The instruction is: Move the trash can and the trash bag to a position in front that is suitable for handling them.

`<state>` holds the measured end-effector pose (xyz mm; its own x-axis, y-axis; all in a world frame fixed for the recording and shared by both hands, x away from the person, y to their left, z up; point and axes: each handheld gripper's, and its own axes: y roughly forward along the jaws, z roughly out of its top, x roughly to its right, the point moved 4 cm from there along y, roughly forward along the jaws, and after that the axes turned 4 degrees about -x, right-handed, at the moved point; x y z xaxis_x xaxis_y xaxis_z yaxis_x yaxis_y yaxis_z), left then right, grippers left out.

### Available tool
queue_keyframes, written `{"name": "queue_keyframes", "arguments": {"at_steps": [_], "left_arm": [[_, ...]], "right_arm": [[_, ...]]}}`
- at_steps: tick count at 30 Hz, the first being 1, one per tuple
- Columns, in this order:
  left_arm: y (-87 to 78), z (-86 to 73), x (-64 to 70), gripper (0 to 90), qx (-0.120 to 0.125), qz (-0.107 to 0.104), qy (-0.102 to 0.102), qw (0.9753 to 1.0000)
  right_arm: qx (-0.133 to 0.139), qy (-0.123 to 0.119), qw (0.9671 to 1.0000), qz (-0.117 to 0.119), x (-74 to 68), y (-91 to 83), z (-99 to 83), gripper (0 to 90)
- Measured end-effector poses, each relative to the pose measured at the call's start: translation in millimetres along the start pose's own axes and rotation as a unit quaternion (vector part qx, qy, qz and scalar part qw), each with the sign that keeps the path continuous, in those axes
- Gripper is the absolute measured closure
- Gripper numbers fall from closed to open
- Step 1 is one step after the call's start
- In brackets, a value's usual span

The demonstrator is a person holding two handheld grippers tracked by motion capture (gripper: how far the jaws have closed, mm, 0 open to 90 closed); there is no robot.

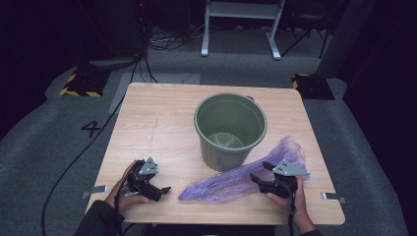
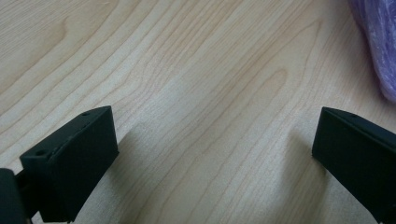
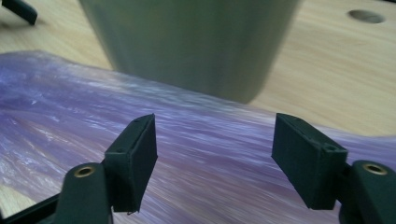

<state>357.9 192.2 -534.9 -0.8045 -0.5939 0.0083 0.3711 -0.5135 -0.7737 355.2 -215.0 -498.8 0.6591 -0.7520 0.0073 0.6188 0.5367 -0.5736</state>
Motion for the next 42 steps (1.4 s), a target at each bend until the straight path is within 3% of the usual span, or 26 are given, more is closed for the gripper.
{"name": "queue_keyframes", "arguments": {"at_steps": [7, 11, 15, 21, 23, 26, 27, 30, 33, 36, 39, 42], "left_arm": [[2.6, 3.3, 4.1, 0.0, -0.003, -0.003, 0.003, 1.0], [5.0, 6.1, 7.1, 0.0, -0.001, -0.007, 0.006, 1.0], [6.0, 7.2, 8.0, 0.0, -0.001, -0.008, 0.009, 0.9999], [6.5, 8.0, 8.6, 0.0, -0.001, -0.009, 0.01, 0.9999], [6.9, 8.3, 8.9, 0.0, -0.001, -0.01, 0.011, 0.9999], [7.5, 8.9, 9.4, 0.0, 0.0, -0.012, 0.013, 0.9999], [7.6, 9.1, 9.6, 0.0, 0.0, -0.012, 0.012, 0.9999], [7.7, 9.2, 9.8, 0.0, 0.0, -0.012, 0.012, 0.9999], [7.7, 9.2, 9.8, 0.0, 0.0, -0.012, 0.012, 0.9999], [7.6, 9.2, 9.9, 0.0, 0.0, -0.011, 0.012, 0.9999], [7.7, 9.2, 9.9, 0.0, 0.0, -0.011, 0.012, 0.9999], [7.6, 9.1, 10.0, 0.0, 0.0, -0.01, 0.012, 0.9999]], "right_arm": [[-0.045, -0.011, 0.9988, -0.012, -9.2, 30.2, -6.3, 31.1], [-0.065, -0.021, 0.9976, -0.009, -7.2, 37.0, -8.8, 31.8], [-0.077, -0.031, 0.9965, -0.001, -2.4, 36.8, -10.5, 39.5], [-0.076, -0.02, 0.9969, -0.003, 21.9, 30.9, -14.3, 47.9], [-0.079, -0.008, 0.9967, 0.015, 34.1, 29.0, -15.8, 48.3], [-0.078, -0.009, 0.9969, 0.005, 46.7, 26.3, -17.8, 47.9], [-0.078, -0.008, 0.9969, 0.008, 50.8, 25.6, -18.5, 47.2], [-0.083, -0.021, 0.9962, -0.016, 61.2, 23.6, -18.3, 41.4], [-0.073, -0.012, 0.997, -0.022, 64.5, 20.4, -17.6, 35.0], [-0.061, -0.019, 0.9976, -0.026, 57.2, 13.0, -12.9, 28.9], [-0.048, -0.015, 0.9987, -0.008, 47.5, 5.2, -9.4, 23.7], [-0.056, -0.016, 0.9983, -0.001, 38.4, 5.6, -12.3, 21.0]]}}
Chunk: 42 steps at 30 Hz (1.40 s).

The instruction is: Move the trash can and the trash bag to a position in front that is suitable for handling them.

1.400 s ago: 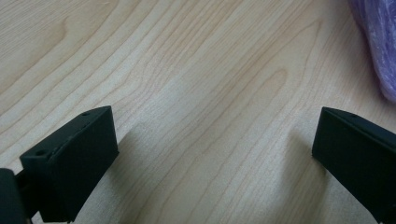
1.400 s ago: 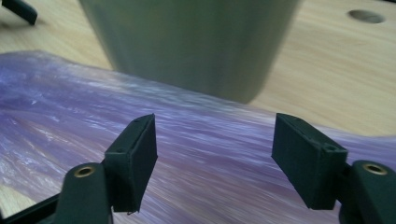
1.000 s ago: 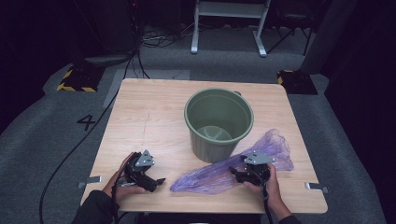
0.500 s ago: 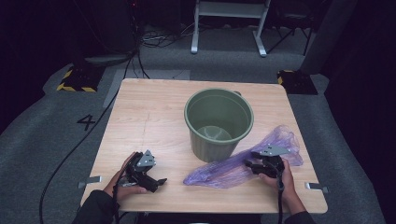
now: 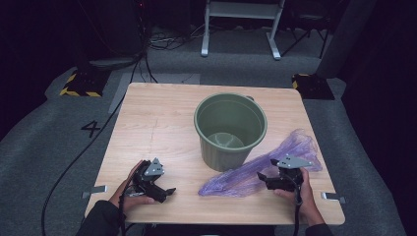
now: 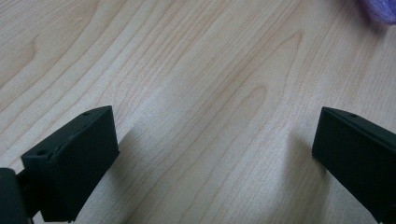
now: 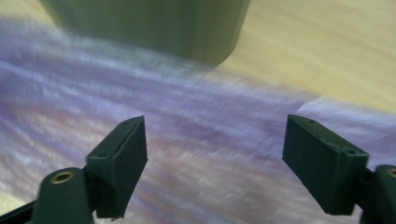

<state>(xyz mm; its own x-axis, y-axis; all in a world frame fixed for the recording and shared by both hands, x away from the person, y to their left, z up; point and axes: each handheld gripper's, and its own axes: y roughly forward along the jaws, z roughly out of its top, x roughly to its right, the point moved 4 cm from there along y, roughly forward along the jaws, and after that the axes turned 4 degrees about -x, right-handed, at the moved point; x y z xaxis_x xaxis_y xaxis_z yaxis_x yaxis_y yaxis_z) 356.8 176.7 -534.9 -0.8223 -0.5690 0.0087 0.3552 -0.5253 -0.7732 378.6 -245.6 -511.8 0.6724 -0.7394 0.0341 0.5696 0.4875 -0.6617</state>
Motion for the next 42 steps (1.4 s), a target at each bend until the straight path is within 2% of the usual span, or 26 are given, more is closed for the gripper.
{"name": "queue_keyframes", "arguments": {"at_steps": [2, 4, 7, 9, 10, 12, 16, 20, 25, 30, 36, 42], "left_arm": [[0.0, 0.0, 0.1, 0.1, 0.0, 0.0, 0.0, 1.0], [0.0, 0.2, 0.4, 0.1, -0.001, 0.0, 0.003, 1.0], [1.2, 1.6, 1.5, 0.0, 0.0, -0.005, 0.008, 1.0], [2.0, 2.7, 2.1, 0.0, -0.001, -0.008, 0.01, 0.9999], [3.0, 3.8, 2.1, 0.0, 0.0, -0.01, 0.013, 0.9999], [3.9, 4.9, 2.9, 0.0, -0.001, -0.009, 0.013, 0.9999], [5.4, 6.5, 5.8, 0.0, 0.0, -0.011, 0.012, 0.9999], [6.4, 7.7, 6.9, 0.0, -0.001, -0.011, 0.012, 0.9999], [6.8, 8.2, 6.9, 0.0, -0.001, -0.011, 0.012, 0.9999], [6.9, 8.5, 6.2, 0.0, -0.001, -0.015, 0.016, 0.9998], [7.4, 8.9, 5.4, 0.0, 0.0, -0.016, 0.017, 0.9997], [7.7, 9.4, 4.4, 0.0, -0.001, -0.016, 0.018, 0.9997]], "right_arm": [[-0.018, 0.0, 0.9998, -0.006, -2.2, 6.3, -4.4, 19.7], [-0.043, -0.003, 0.9988, -0.023, 0.8, 15.2, -7.5, 16.9], [-0.042, 0.004, 0.9986, -0.03, 7.4, 18.9, -6.0, 16.6], [-0.043, 0.015, 0.9988, -0.019, 11.3, 20.4, -6.1, 17.9], [-0.045, 0.023, 0.9987, -0.007, 12.8, 20.7, -6.3, 21.8], [-0.036, 0.022, 0.9991, -0.003, 16.6, 18.5, -6.6, 38.1], [-0.025, 0.028, 0.9993, 0.002, 20.0, 15.8, -7.8, 58.3], [-0.021, 0.02, 0.9996, 0.006, 17.5, 15.7, -7.5, 73.5], [-0.018, 0.023, 0.9995, 0.008, 17.2, 15.7, -7.9, 86.5], [-0.012, 0.026, 0.9996, 0.007, 18.3, 14.3, -8.1, 90.0], [0.012, 0.033, 0.9994, 0.008, 20.3, 8.3, -5.9, 90.0], [0.041, 0.024, 0.9988, -0.003, 21.5, -2.8, -1.1, 90.0]]}}
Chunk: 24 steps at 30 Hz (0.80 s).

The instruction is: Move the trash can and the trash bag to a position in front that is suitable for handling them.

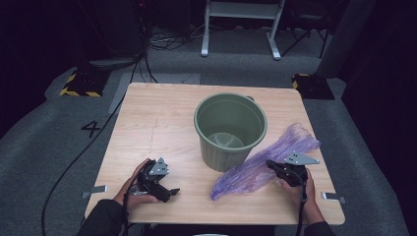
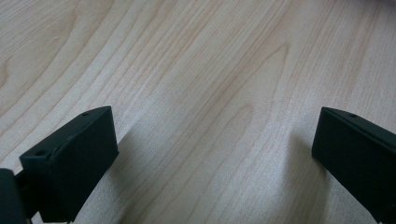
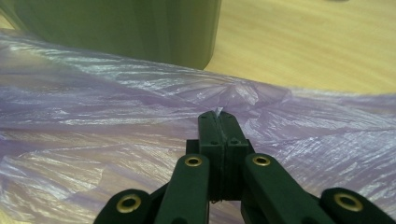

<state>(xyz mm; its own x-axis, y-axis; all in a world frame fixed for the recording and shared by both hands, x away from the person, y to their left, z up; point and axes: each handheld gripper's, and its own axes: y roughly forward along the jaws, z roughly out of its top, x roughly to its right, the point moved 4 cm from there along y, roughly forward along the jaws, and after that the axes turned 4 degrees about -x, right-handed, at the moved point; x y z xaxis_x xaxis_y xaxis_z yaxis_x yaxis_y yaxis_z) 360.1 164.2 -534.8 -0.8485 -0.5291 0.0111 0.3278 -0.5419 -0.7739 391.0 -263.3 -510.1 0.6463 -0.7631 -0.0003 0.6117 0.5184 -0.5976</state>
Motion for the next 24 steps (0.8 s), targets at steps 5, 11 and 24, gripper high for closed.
{"name": "queue_keyframes", "arguments": {"at_steps": [5, 11, 24], "left_arm": [[0.0, 0.0, 0.0, 0.0, 0.0, 0.0, 0.0, 1.0], [0.0, 0.0, 0.0, 0.0, 0.0, 0.0, 0.0, 1.0], [0.0, -0.1, 0.0, 0.0, 0.0, 0.0, 0.0, 1.0]], "right_arm": [[0.029, -0.02, 0.9991, -0.023, -1.3, -9.9, 5.5, 90.0], [0.056, -0.026, 0.9979, -0.02, -3.7, -17.7, 10.9, 90.0], [0.088, -0.023, 0.9957, -0.017, 4.4, -26.0, 28.6, 90.0]]}}
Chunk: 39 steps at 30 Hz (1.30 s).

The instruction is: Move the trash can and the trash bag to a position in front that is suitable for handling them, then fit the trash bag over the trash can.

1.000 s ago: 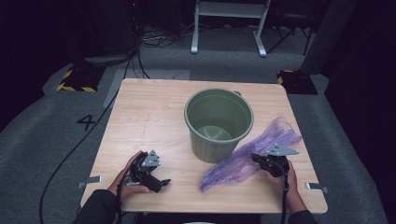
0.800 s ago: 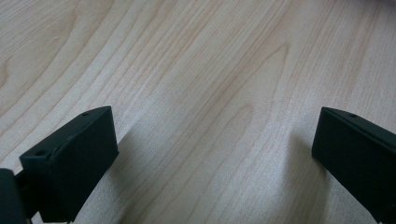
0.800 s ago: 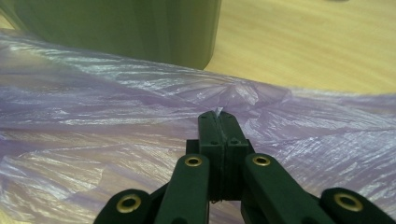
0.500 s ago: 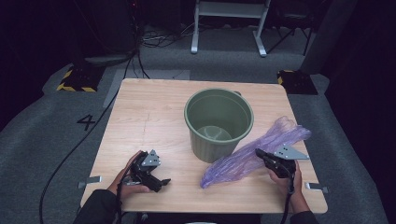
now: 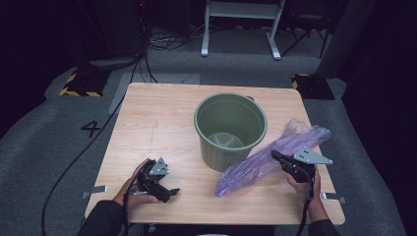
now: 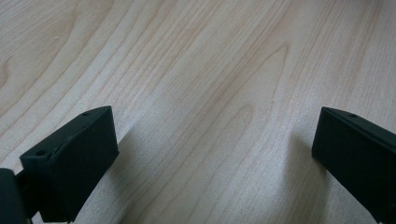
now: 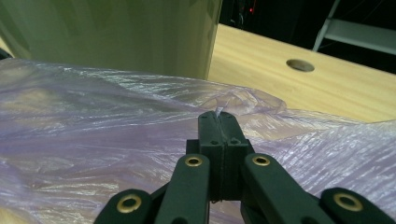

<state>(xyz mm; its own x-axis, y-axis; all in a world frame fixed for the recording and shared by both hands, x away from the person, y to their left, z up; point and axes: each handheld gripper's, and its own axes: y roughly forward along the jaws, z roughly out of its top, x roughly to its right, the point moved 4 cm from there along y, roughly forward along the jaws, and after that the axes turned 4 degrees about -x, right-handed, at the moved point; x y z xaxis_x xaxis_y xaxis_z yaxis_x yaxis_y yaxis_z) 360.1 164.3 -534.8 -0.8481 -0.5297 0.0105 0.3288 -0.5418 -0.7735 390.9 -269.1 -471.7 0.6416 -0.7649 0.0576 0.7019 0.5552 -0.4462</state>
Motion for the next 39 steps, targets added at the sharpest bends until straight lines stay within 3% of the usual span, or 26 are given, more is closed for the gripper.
{"name": "queue_keyframes", "arguments": {"at_steps": [9, 17, 28, 39], "left_arm": [[-0.1, 0.0, -0.1, 0.0, 0.0, 0.0, 0.0, 1.0], [0.1, 0.1, -0.6, 0.1, 0.0, -0.002, 0.0, 1.0], [0.5, 0.5, -1.0, 0.1, 0.001, -0.002, -0.001, 1.0], [0.5, 0.5, -0.7, 0.1, 0.001, 0.0, -0.003, 1.0]], "right_arm": [[0.035, -0.007, 0.9993, 0.007, -1.5, -10.3, 13.4, 90.0], [0.076, -0.02, 0.9967, 0.02, -5.8, -26.3, 26.4, 90.0], [0.097, -0.04, 0.994, 0.03, -11.8, -42.5, 41.3, 90.0], [0.137, -0.08, 0.9861, 0.049, -25.6, -64.8, 68.7, 90.0]]}}
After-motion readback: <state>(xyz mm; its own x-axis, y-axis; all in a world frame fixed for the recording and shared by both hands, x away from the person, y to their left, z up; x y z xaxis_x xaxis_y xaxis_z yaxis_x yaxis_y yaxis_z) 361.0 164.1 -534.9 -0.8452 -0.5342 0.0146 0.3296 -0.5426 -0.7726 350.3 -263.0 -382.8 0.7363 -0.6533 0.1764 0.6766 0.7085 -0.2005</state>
